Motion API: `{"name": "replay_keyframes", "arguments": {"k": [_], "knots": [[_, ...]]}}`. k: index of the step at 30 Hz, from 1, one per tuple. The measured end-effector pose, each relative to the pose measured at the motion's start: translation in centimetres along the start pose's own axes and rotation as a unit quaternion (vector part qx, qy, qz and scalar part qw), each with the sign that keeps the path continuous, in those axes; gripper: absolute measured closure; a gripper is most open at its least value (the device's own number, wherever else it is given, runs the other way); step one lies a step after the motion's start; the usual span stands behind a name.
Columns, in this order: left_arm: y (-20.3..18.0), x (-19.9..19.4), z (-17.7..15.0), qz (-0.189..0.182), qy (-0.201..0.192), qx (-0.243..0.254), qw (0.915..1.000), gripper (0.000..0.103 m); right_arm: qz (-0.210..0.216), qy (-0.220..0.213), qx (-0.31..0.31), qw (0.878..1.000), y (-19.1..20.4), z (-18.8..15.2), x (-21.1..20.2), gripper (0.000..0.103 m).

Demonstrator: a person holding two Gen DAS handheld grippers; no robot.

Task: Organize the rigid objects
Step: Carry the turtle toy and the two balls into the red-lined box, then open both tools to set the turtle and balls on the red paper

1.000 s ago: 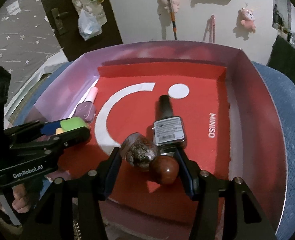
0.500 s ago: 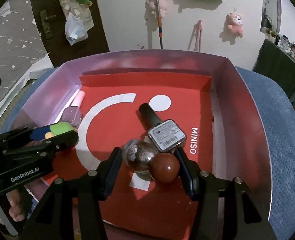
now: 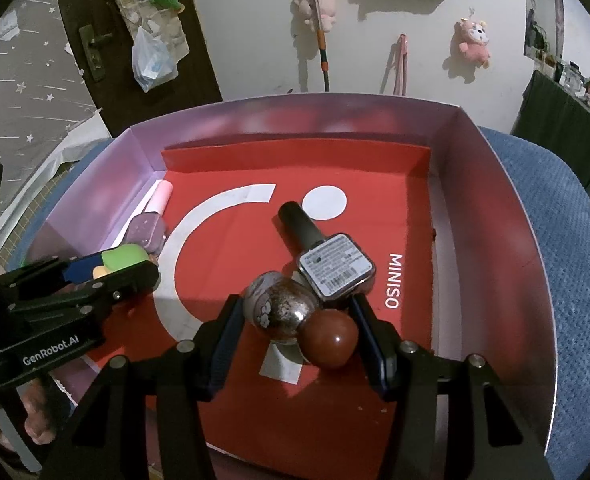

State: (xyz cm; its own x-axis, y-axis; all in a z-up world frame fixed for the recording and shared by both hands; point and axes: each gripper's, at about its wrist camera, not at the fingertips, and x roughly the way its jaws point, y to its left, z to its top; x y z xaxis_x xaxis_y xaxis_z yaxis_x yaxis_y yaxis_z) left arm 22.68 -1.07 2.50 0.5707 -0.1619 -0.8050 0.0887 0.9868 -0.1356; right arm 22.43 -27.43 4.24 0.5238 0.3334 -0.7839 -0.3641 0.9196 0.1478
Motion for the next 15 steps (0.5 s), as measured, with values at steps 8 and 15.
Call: {"name": "replay_keyframes", "arguments": {"k": [8, 15], "knots": [[-0.29, 0.18, 0.0, 0.011, -0.002, 0.005, 0.9999, 0.051, -0.001, 0.0, -0.001, 1.0, -0.1, 0.09, -0.09, 0.046], [-0.1, 0.26, 0.04, 0.015, 0.0, -0.001, 0.9999, 0.045, 0.001, -0.004, 0.002, 1.0, -0.1, -0.02, -0.16, 0.045]]}}
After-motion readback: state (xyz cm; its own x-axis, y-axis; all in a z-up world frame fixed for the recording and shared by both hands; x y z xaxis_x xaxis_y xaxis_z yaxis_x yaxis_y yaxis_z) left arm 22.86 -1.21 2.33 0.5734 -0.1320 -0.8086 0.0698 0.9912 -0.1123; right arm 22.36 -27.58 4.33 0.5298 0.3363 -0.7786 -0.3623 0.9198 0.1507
